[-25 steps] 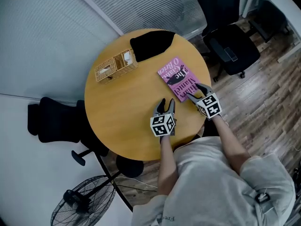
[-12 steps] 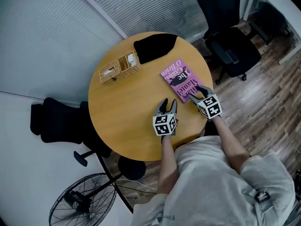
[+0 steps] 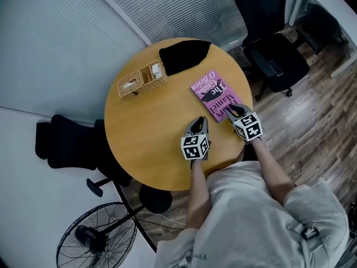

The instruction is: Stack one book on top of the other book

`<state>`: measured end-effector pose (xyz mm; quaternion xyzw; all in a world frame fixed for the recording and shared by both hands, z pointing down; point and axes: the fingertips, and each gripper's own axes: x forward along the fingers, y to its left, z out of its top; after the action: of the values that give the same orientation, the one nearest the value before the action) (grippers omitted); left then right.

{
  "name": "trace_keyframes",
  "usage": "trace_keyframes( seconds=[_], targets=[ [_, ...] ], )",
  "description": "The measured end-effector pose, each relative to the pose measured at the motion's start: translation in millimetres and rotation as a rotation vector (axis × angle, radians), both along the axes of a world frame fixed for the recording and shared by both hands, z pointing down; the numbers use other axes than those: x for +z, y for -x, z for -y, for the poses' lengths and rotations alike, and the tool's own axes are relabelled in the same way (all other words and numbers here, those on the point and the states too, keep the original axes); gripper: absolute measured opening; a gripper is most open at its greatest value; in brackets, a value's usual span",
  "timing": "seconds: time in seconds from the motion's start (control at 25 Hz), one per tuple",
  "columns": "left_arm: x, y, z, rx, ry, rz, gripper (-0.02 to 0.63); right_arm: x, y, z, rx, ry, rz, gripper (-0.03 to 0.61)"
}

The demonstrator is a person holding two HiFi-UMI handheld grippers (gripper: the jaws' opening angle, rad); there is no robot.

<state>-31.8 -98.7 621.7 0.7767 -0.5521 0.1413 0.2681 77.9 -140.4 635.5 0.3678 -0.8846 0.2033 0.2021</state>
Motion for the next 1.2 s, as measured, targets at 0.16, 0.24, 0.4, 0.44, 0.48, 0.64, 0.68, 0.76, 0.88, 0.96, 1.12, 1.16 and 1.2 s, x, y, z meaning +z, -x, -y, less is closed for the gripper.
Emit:
trace_keyframes(
  seconds=[0.16,0.24,0.4,0.44,0.48,0.64,0.68,0.76,0.88,0.96,1.12,1.16,1.2],
  targets=[
    [-2.7,-2.5,2.8,-0.001,-0.007,-0.036,0.043,-2.2,-1.0,0.1,0.003,-0.002,0.006,0.052],
    [-1.8,-5.5,2.1,0.008,0.0,-0.051,0.041,-1.8,-4.3,0.1,0.013,0.002,0.009,0.039],
    [0.6,-6.5,0.5,0.014,0.016,-0.075,0.032,2.7,-9.1,-1.5,0.031,0.019,0.007,0.02],
    [0.8,-6.8,0.6,0.015,0.017,-0.081,0.03,3.9,-9.8,-1.9,0.032,0.024,0.006,0.02],
    [0.8,-7.5,0.9,0.016,0.017,-0.085,0.029,4.7,-10.7,-2.0,0.033,0.027,0.005,0.019],
    [-0.1,-10.3,1.9,0.026,0.015,-0.082,0.029,4.7,-13.1,-1.7,0.031,0.026,-0.001,0.018],
    [-0.4,-11.1,1.7,0.029,0.014,-0.081,0.029,4.2,-13.5,-2.1,0.03,0.026,-0.003,0.019],
    [-1.0,-12.7,1.7,0.033,0.011,-0.079,0.029,3.0,-14.0,-2.4,0.027,0.025,-0.007,0.02],
    [-1.6,-16.0,0.7,0.039,0.008,-0.077,0.029,2.2,-15.5,-4.0,0.02,0.022,-0.013,0.019],
    [-2.3,-17.3,0.7,0.042,0.006,-0.075,0.029,1.7,-16.4,-4.4,0.016,0.02,-0.015,0.018],
    [-2.1,-17.3,2.0,0.045,0.009,-0.074,0.029,1.5,-15.8,-2.9,0.015,0.022,-0.015,0.018],
    [-1.8,-17.4,1.9,0.046,0.01,-0.073,0.029,1.4,-15.7,-2.9,0.015,0.022,-0.015,0.018],
    [-1.7,-17.6,2.0,0.047,0.011,-0.071,0.029,1.2,-15.7,-2.8,0.014,0.022,-0.015,0.018]
  ],
)
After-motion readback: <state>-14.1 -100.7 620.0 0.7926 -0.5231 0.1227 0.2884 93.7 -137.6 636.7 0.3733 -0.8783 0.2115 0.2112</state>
